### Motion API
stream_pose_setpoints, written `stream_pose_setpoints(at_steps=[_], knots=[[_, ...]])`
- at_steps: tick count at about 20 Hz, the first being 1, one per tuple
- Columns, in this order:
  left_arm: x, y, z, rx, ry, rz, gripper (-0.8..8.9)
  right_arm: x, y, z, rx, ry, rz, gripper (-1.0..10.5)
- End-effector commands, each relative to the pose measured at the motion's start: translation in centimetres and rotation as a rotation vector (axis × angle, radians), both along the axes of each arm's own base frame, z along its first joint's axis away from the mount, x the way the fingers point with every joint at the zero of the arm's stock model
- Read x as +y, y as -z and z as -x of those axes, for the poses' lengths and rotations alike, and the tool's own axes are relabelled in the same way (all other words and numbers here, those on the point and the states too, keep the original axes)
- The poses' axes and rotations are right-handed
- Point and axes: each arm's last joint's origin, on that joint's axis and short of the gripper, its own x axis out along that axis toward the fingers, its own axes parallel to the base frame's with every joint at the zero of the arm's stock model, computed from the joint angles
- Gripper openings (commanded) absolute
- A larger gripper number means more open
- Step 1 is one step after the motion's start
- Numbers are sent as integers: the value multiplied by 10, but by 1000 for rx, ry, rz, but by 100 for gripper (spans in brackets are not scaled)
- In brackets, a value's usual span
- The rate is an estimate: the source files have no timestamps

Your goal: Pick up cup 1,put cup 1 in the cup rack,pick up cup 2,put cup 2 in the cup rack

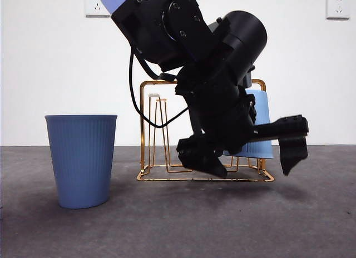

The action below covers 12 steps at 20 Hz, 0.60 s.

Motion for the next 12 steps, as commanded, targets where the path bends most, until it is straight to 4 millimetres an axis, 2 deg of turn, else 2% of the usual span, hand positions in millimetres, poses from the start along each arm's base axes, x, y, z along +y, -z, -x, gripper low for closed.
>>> stream_pose_setpoints(at_steps=[1, 4, 6, 10, 12], knots=[[-3, -1, 11, 48, 28, -13, 511, 0, 2, 0, 5, -1, 15, 187], [-8, -12, 30, 73, 81, -35, 510, 0, 2, 0, 2, 0, 10, 187], [-11, -30, 46, 66, 116, -28, 509, 1, 1, -1, -3, 3, 2, 187], [-2, -91, 78, -15, 156, 9, 506, 3, -1, -3, -16, 11, -29, 187], [17, -129, 97, -74, 151, -12, 503, 6, -3, -7, -22, 18, -54, 187]])
